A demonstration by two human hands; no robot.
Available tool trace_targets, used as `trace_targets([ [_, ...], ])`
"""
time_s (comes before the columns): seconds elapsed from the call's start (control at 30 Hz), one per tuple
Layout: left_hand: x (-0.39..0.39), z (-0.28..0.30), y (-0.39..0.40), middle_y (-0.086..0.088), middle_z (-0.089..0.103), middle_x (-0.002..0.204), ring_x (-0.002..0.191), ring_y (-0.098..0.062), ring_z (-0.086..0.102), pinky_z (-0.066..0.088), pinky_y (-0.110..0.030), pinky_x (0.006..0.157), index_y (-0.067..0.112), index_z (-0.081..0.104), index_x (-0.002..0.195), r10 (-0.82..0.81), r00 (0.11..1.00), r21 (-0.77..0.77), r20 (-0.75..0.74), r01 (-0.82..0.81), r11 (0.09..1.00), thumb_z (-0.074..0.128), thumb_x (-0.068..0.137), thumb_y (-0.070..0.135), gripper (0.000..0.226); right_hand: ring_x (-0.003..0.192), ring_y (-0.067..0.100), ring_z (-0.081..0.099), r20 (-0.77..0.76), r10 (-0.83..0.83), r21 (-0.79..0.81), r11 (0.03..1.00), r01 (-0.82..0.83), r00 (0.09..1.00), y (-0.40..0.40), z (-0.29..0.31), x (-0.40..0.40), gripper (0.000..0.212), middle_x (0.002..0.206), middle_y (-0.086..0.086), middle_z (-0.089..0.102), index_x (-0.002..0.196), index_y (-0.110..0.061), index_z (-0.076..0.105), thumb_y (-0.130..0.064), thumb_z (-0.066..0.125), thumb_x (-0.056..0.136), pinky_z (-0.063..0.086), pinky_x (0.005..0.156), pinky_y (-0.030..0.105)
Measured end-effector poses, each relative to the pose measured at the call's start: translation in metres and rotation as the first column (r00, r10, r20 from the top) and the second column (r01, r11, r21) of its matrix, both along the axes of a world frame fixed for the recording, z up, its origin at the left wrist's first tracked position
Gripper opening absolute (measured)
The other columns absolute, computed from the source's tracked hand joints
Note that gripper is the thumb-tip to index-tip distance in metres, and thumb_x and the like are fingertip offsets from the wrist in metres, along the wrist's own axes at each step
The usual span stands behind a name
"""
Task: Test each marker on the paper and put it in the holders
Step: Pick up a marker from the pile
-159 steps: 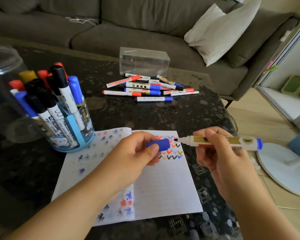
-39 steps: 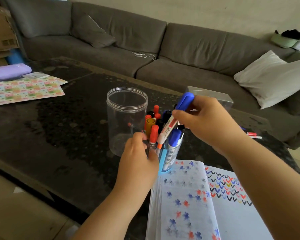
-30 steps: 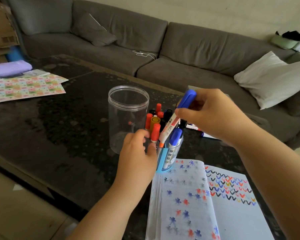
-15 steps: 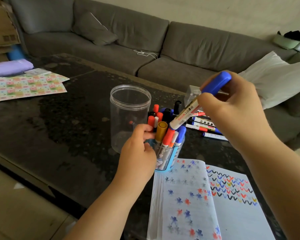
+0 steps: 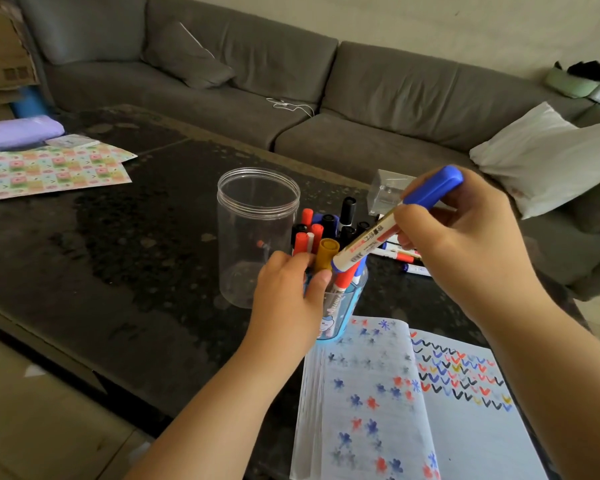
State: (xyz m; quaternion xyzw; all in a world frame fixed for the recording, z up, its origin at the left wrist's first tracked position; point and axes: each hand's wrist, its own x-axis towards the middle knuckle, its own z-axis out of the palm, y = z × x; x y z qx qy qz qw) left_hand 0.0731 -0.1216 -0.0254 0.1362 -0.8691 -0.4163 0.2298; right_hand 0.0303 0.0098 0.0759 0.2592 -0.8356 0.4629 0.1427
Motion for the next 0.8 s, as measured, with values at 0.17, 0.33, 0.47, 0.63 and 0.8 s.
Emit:
trace_targets([
  [0.17, 0.0, 0.001, 0.001, 0.005, 0.043, 0.103, 0.102, -0.013, 0.044, 0.043, -0.036, 0.09, 0.018, 0.059, 0.109, 0.052, 0.998, -0.134, -0.025, -0.055, 0.989, 0.045, 0.095, 0.034, 0.026, 0.056, 0.008, 0.055, -0.018, -0.015, 0.02, 1.0, 0.015, 1.0, 0.002, 0.001, -0.004, 0.011, 0.068, 0.001, 0.06, 0.083, -0.02, 0.057, -0.023, 0.058, 0.072, 0.048, 0.054, 0.023],
  [0.33, 0.002, -0.001, 0.004, 0.003, 0.045, 0.101, 0.098, -0.014, 0.05, 0.046, -0.034, 0.087, 0.017, 0.06, 0.106, 0.075, 0.997, -0.172, -0.02, -0.077, 0.982, 0.053, 0.091, 0.035, 0.024, 0.059, 0.014, 0.056, -0.048, -0.007, 0.167, 0.986, 0.015, 0.999, 0.003, -0.003, -0.002, 0.025, 0.069, 0.003, 0.06, 0.085, -0.015, 0.057, -0.031, 0.055, 0.066, 0.042, 0.054, 0.019],
  [0.47, 0.004, 0.0, 0.008, 0.008, 0.042, 0.093, 0.088, -0.013, 0.051, 0.045, -0.023, 0.074, 0.018, 0.054, 0.106, 0.103, 0.988, -0.079, -0.119, -0.113, 0.99, 0.064, 0.085, 0.026, 0.025, 0.054, 0.01, 0.053, -0.105, -0.047, 0.086, 0.995, 0.056, 0.993, 0.011, -0.009, -0.002, 0.014, 0.062, 0.0, 0.059, 0.078, -0.016, 0.055, -0.028, 0.058, 0.072, 0.041, 0.05, 0.016],
  [0.63, 0.005, -0.001, 0.013, 0.003, 0.046, 0.108, 0.099, -0.012, 0.052, 0.049, -0.025, 0.076, 0.017, 0.049, 0.12, 0.087, 0.97, -0.053, -0.225, -0.101, 0.993, 0.069, 0.078, 0.034, 0.05, 0.049, 0.007, 0.048, -0.125, -0.09, 0.092, 0.991, 0.102, 0.988, 0.013, -0.007, -0.014, 0.026, 0.055, -0.003, 0.049, 0.077, -0.014, 0.053, -0.038, 0.059, 0.086, 0.038, 0.051, 0.016],
  [0.8, 0.002, 0.0, 0.013, 0.002, 0.043, 0.121, 0.106, -0.009, 0.048, 0.044, -0.021, 0.079, 0.026, 0.041, 0.134, 0.054, 0.985, -0.129, -0.163, -0.076, 0.989, 0.067, 0.078, 0.043, 0.064, 0.059, 0.006, 0.061, 0.021, -0.009, 0.115, 0.993, 0.007, 1.0, 0.011, -0.016, -0.016, 0.032, 0.065, -0.006, 0.063, 0.08, -0.025, 0.061, -0.056, 0.056, 0.071, 0.05, 0.06, 0.014],
])
